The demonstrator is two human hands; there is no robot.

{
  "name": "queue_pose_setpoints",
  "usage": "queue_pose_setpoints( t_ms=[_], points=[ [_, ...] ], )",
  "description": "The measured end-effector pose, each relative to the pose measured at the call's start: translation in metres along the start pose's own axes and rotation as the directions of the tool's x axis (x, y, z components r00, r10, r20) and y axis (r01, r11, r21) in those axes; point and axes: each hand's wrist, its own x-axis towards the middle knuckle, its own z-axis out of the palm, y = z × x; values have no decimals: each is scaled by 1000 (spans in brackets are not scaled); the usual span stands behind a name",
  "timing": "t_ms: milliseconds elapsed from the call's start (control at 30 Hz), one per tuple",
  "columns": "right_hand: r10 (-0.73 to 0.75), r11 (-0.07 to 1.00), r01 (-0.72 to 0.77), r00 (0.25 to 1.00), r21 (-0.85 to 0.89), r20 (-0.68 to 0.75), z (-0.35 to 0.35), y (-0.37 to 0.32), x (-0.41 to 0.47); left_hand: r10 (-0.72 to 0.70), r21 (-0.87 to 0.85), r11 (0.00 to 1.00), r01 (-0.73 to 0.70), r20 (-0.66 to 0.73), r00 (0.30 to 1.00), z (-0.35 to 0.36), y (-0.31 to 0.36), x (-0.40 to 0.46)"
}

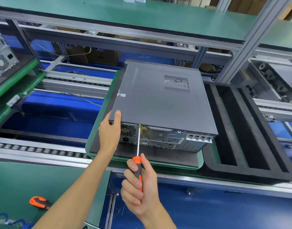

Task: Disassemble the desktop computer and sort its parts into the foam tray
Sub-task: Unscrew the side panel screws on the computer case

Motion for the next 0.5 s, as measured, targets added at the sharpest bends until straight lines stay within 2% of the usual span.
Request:
queue_pose_setpoints(
  t_ms=[167,267,367,500],
  points=[
    [-42,985,11,984,-174,-175,7,1,2,36,-4,999,-36,-28,999,0,0,-2],
    [-96,939,-19,945,-344,-314,15,6,5,37,5,999,-36,-28,999,0,1,-2],
    [-197,857,-42,894,-514,-402,18,9,9,28,6,1000,-28,-35,999,0,2,-3],
    [-334,693,-53,860,-719,-386,13,7,12,40,2,999,-40,-41,998,-1,3,-4]
  ],
)
